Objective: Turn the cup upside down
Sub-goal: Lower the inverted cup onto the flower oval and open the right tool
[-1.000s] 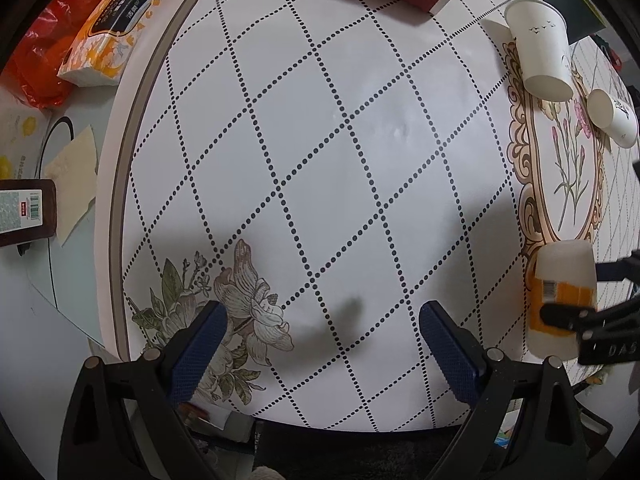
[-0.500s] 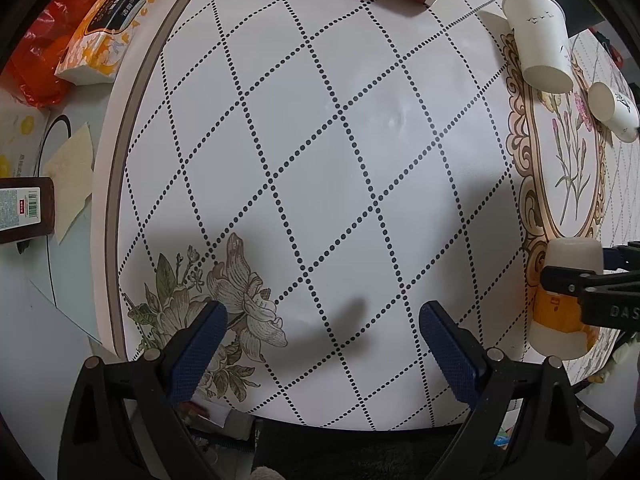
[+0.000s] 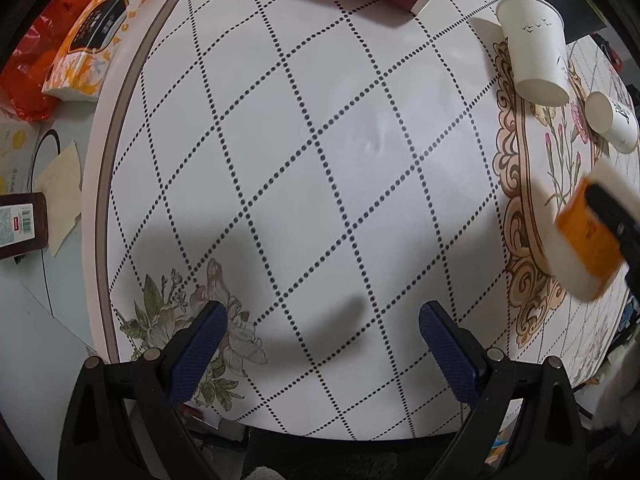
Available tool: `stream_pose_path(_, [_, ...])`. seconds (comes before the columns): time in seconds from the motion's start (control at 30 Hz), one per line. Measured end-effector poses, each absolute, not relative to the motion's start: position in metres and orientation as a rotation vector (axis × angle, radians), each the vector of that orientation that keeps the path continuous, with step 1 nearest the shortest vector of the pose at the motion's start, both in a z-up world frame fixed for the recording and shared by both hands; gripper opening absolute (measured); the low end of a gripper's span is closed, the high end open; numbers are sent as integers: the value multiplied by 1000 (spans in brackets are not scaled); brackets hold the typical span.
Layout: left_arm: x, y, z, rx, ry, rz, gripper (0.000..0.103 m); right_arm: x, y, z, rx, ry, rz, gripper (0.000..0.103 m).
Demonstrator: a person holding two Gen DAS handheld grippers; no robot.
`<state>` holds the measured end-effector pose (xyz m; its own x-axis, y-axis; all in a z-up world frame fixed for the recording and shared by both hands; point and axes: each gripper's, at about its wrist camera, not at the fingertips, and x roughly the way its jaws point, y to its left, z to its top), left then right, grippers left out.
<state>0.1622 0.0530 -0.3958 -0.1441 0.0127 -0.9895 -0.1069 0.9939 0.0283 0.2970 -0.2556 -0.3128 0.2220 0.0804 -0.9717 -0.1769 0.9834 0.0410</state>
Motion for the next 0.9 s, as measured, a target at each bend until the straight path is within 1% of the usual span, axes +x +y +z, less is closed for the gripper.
stream_pose_path(0.17, [167,46,-399,-40,1713,104,98,289,-253,-303,-111,1063,126,69])
stream_pose_path(0.27, [166,42,-402,-30,1721,100,98,283,-252,-315,-106,1002,101,69])
stream_pose_path(0.5, [158,29,-408,-6,1734,94,98,260,-266,-318,-99,959,111,69])
stream_pose_path(0.83, [147,9,-393,-6,1683,84,98,243,-273,-322,-84,1043,145,69])
stream_pose_path(0.87, [145,6,-389,-4,1672,80,98,243,-274,-320,-70,1059,144,71])
stream_pose_path(0.9, [144,3,-384,1,1656,81,98,243,-277,-316,-40,1078,156,78])
